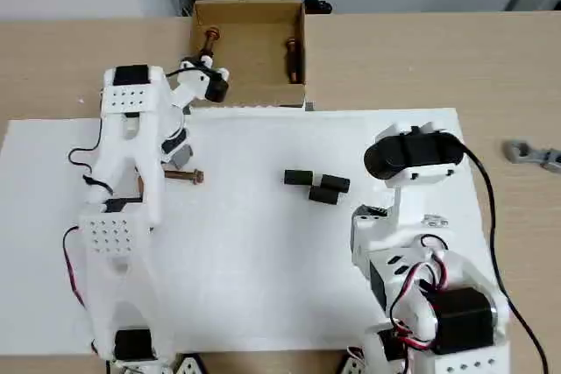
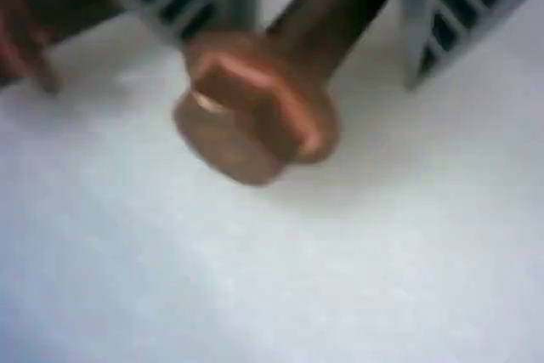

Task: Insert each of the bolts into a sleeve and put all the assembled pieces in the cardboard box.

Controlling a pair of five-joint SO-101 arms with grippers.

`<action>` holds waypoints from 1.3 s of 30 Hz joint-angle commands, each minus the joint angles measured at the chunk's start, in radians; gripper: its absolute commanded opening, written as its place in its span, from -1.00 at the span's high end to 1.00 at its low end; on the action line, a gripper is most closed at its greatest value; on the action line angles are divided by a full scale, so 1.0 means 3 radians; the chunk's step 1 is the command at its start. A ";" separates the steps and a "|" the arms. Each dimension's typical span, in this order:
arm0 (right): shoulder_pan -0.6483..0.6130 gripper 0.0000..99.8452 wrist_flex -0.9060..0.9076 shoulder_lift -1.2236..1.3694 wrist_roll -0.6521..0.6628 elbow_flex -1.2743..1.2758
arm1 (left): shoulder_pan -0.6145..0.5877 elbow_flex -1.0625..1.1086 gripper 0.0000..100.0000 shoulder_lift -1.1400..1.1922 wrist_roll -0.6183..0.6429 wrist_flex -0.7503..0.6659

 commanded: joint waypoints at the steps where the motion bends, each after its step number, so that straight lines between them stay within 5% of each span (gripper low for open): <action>1: 0.0023 0.99 -0.0033 -0.0008 0.0020 -0.0015 | -0.0097 -0.0033 0.99 0.0082 0.0010 -0.0072; 15: 0.0033 0.99 -0.0018 0.0898 -0.0302 -0.0133 | -0.0205 -0.0033 0.99 -0.0583 0.0373 0.0036; 31: -0.0018 0.98 0.0504 0.3450 -0.0368 -0.2286 | -0.0302 0.0130 0.99 -0.1657 0.1396 0.0251; 36: -0.0289 0.98 0.0504 0.3808 0.0036 -0.2460 | -0.0184 0.0688 0.99 -0.2358 0.1529 0.0235; 39: -0.0473 0.98 0.0483 0.3818 0.0716 -0.2460 | -0.0174 0.1087 0.99 -0.2879 0.1667 0.0138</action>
